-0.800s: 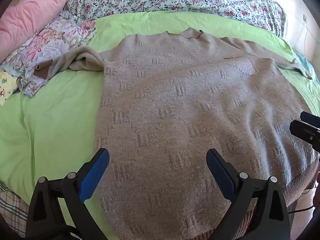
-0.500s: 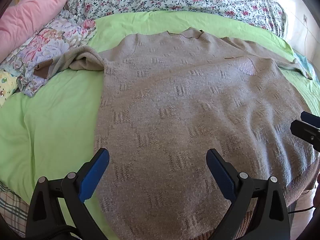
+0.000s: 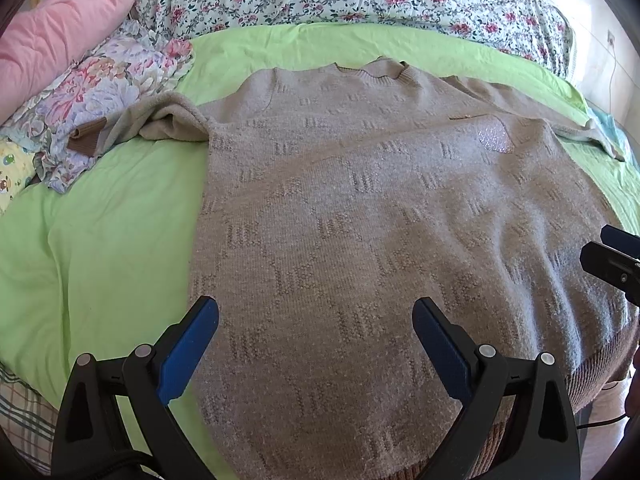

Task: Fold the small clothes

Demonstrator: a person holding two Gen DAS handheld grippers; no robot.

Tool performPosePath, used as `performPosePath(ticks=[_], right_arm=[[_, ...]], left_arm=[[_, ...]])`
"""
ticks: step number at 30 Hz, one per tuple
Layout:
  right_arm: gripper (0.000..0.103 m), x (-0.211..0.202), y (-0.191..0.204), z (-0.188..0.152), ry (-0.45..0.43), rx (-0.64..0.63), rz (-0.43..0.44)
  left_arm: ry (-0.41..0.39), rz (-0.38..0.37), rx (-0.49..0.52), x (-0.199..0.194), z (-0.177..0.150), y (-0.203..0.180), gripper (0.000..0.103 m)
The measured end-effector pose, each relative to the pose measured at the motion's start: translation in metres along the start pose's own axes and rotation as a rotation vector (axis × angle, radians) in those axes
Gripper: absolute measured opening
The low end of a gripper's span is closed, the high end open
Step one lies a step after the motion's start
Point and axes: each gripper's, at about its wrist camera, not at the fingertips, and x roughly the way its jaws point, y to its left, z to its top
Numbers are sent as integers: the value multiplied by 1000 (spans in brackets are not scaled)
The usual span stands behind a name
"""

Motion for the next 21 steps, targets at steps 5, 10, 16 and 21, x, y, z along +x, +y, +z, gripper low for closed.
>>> performPosePath(ticks=[5,10,16,21], right_arm=[[100,1,1,0,6,7,4],[100,1,1,0,11,8,5],[100,1,1,0,9,15,10],[100,-1,0,0,2,20,16]], left_arm=[[1,3,2,0,0,0,98],[-5,3,1,-1,-1,1,98],[6,6,2,-1,0,1,98],[-1,7,2,-1,-1,1,98]])
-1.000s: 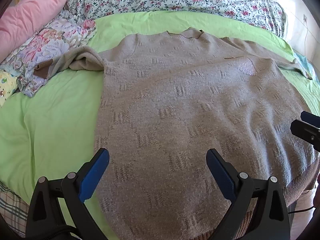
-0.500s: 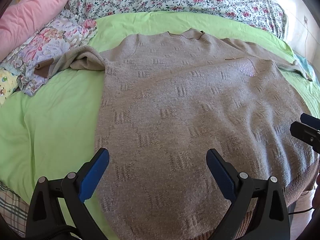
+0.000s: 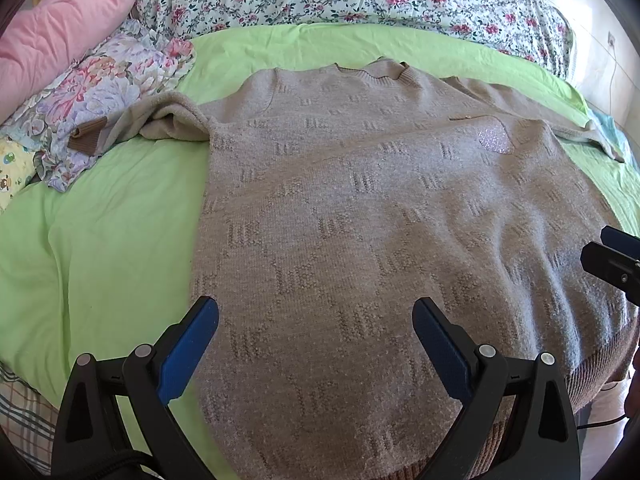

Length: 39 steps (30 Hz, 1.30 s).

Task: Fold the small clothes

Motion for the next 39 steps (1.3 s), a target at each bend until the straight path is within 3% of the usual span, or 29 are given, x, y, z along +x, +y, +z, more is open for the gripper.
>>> performPosePath(ticks=[10,18,25,31,39], right_arm=[[100,-1,-7,2,-6,23,10],[100,-4,-36,9,19,107,-16],[100,-12,-77,19,19,207,-61],[100,-21,-116,27,-44,269,-88],[100,-33,-213,39,-116,443,-151]], left_arm=[[27,-26,-14,2,2,1,98],[20,-21,-14,7,10,2,98],[-3,-7,-8,13,24,3,98],[-13,-7,-18,22,45,4,98],[-25,6,-16,37,83,4,98]])
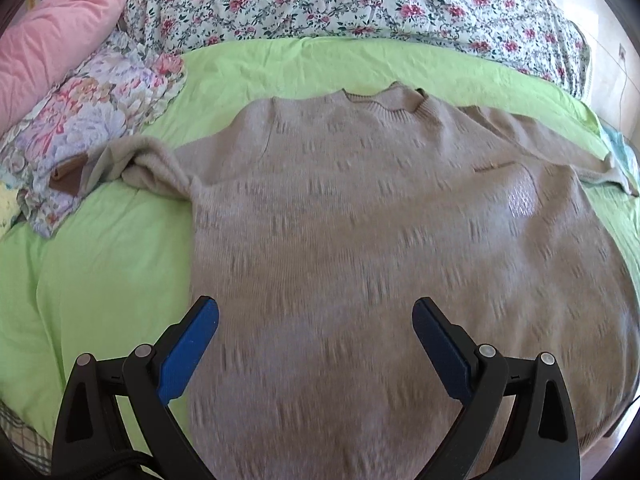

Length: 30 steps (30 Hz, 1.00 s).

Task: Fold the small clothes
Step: 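Grasp the brown cuff of a sweater sleeve with the right gripper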

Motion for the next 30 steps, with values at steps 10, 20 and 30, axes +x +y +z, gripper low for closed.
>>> performPosePath(ticks=[10,20,30], right_arm=[[65,13,-131,87,-119,279,-126],[54,65,-213,161,-152,470,-170],[9,68,-208,182,-175,405,-200]], left_arm=[[-3,6,-2,31,50,-11,98],[40,9,5,75,83,-30,98],[53,-8,13,96,91,-37,98]])
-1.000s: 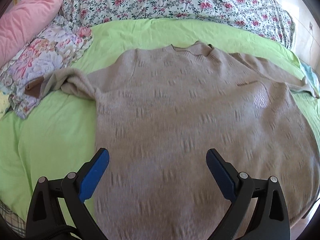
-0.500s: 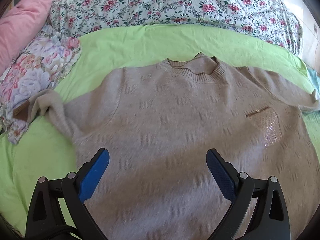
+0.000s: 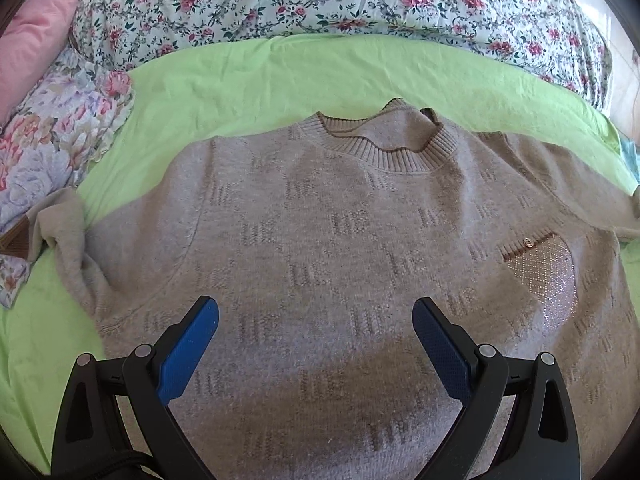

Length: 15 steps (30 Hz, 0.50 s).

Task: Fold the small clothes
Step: 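Grasp the brown cuff of a sweater sleeve with the right gripper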

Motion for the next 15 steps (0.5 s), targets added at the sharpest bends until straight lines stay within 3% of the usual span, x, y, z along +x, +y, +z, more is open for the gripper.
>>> performPosePath(ticks=[7,10,15], right_arm=[[9,-47,95,-35,18,-184,201],[9,-54,153,-66,86,-265,326],[9,-43,252,-151,275,-366,550]], left_arm=[[-13,-42,-5,-9,-8,3,98],[-15,-67,-15,-14,-11,9,98],[-32,-122,-31,-25,-17,24,98]])
